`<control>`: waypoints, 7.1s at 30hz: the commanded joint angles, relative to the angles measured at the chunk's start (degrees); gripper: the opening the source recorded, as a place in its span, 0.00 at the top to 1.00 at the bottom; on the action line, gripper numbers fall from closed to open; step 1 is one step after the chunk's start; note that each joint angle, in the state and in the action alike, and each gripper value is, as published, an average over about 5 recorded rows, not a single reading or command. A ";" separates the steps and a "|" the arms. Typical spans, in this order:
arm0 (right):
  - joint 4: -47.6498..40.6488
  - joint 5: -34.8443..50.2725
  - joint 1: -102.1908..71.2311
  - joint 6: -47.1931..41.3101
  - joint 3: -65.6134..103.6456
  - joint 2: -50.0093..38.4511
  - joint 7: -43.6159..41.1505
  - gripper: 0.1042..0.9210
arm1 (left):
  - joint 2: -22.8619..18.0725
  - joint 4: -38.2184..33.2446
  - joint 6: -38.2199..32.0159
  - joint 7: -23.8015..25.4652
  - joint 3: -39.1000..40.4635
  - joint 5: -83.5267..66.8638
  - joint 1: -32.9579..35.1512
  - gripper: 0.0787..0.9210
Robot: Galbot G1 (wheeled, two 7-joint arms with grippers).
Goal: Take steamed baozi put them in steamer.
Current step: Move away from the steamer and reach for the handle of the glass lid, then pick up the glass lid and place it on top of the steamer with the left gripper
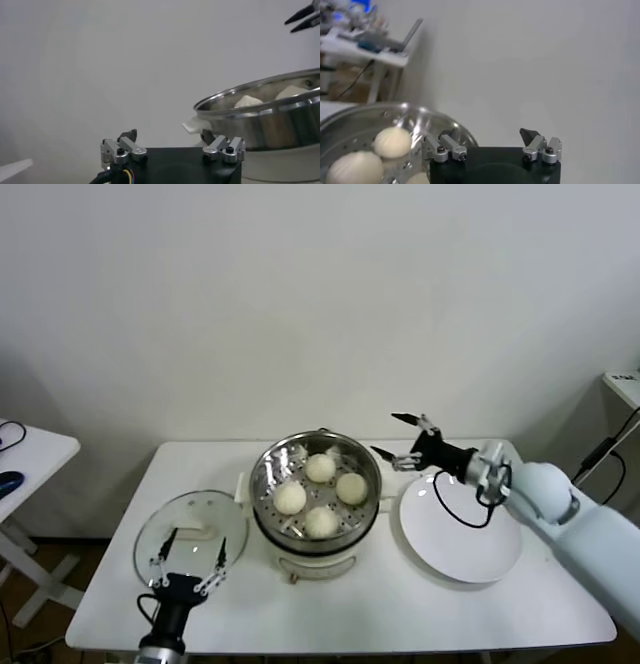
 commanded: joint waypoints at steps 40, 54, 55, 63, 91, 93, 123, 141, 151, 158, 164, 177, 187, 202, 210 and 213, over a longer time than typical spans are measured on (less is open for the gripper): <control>4.93 -10.42 -41.71 8.88 42.28 21.03 7.94 0.12 | 4.26 28.30 2.55 -4.62 -7.08 74.72 -24.62 0.12; 4.40 -10.71 -41.15 8.94 42.29 21.56 7.04 0.12 | 4.31 30.48 2.79 -4.03 -6.81 74.27 -28.16 0.12; 4.35 -10.80 -41.17 8.97 42.28 21.67 6.93 0.12 | 4.25 30.85 2.83 -4.04 -6.69 74.35 -28.60 0.12; 3.74 -11.55 -41.25 9.22 42.36 22.55 5.99 0.12 | 4.04 33.40 2.99 -4.92 -5.97 74.64 -30.67 0.12; 2.46 -12.97 -39.99 9.40 41.84 23.76 4.65 0.12 | 3.34 37.04 3.44 -7.29 -6.07 72.30 -31.33 0.57; 2.39 -12.99 -39.82 9.40 41.81 23.75 4.63 0.12 | 3.40 36.82 3.47 -7.27 -6.16 72.09 -31.14 0.64; -2.82 -13.47 -33.87 9.87 37.46 22.93 4.52 0.12 | 9.24 -1.08 38.82 -0.81 0.13 67.96 -17.67 0.90; -5.71 -16.39 -32.65 9.83 38.65 26.64 3.82 0.12 | 12.52 -7.18 48.87 8.87 19.77 69.27 -24.58 0.90; -6.14 -18.01 -32.42 9.78 39.26 28.61 4.14 0.12 | 5.50 -3.78 47.33 12.25 27.33 77.36 -27.89 0.90; -6.72 -18.83 -32.41 9.87 39.68 29.37 4.01 0.12 | 2.22 -1.75 47.27 14.49 32.21 80.37 -30.97 0.90; -7.68 -18.94 -32.29 10.02 39.72 29.21 3.65 0.12 | 0.30 1.01 47.17 15.06 34.29 81.00 -33.24 0.90; -12.89 -18.35 -29.78 9.90 37.30 27.04 3.32 0.12 | -2.46 5.84 47.03 16.02 36.94 81.41 -38.13 0.90; -13.61 -18.58 -28.81 9.84 36.53 27.48 3.25 0.12 | -4.33 9.72 46.73 16.52 38.06 82.09 -41.48 0.90; -13.59 -18.79 -29.01 10.07 37.11 28.53 2.95 0.12 | -4.27 12.87 45.78 17.49 37.46 82.13 -41.85 0.90; -13.63 -18.97 -29.11 10.25 37.56 29.10 2.76 0.12 | -4.42 13.63 45.49 17.56 37.44 82.09 -42.24 0.90; -13.62 -18.99 -29.13 10.31 37.72 29.28 2.70 0.12 | -4.35 13.86 45.34 17.66 37.42 82.08 -42.47 0.90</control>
